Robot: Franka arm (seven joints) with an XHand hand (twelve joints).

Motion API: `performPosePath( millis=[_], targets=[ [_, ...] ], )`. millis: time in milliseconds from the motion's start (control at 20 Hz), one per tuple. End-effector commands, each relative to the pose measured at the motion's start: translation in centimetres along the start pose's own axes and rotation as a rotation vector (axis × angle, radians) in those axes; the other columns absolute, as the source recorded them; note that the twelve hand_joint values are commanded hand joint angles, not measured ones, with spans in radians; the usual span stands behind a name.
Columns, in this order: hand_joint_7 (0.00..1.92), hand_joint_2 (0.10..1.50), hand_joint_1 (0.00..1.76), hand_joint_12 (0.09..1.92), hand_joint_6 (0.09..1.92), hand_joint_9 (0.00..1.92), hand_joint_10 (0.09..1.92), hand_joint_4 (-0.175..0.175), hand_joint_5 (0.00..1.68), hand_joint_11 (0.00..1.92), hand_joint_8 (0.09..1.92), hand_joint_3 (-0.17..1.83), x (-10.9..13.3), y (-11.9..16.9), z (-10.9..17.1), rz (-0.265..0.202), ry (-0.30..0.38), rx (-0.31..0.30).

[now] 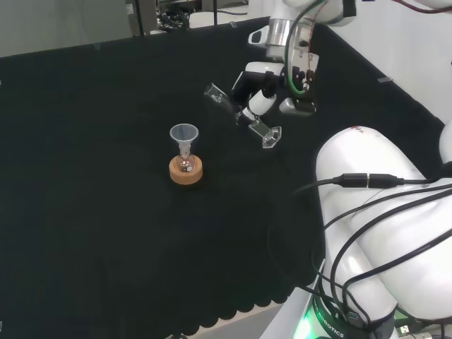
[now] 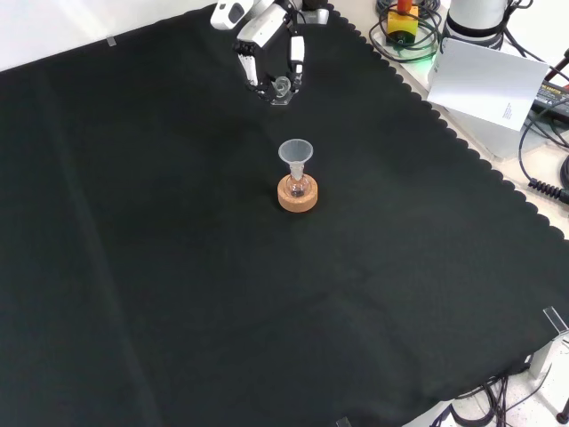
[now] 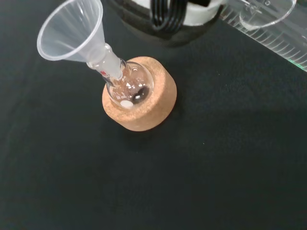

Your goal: Pour the water from the graduated cylinder into the round-bottom flask.

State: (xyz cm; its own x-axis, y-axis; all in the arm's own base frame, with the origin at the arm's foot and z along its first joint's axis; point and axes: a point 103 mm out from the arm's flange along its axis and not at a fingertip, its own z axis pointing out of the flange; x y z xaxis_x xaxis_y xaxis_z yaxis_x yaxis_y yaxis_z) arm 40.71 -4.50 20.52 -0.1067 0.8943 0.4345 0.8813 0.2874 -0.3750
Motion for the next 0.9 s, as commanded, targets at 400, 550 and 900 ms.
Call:
performPosePath(
  millis=[400, 550, 900],
  targets=[
    [1.29, 1.0, 1.3, 0.7, 0.58, 1.62, 0.09, -0.175, 1.23, 1.3, 0.54, 0.0, 1.2, 0.8, 0.5, 0.097, -0.184, 0.177],
    [1.29, 1.0, 1.3, 0.7, 0.58, 1.62, 0.09, -0.175, 1.23, 1.3, 0.54, 0.0, 1.7, 0.9, 0.4, 0.11, -0.233, 0.2],
    [1.29, 1.0, 1.3, 0.7, 0.58, 1.62, 0.09, -0.175, 1.23, 1.3, 0.54, 0.0, 2.8, 1.2, 0.4, 0.127, -0.294, 0.265]
  ],
)
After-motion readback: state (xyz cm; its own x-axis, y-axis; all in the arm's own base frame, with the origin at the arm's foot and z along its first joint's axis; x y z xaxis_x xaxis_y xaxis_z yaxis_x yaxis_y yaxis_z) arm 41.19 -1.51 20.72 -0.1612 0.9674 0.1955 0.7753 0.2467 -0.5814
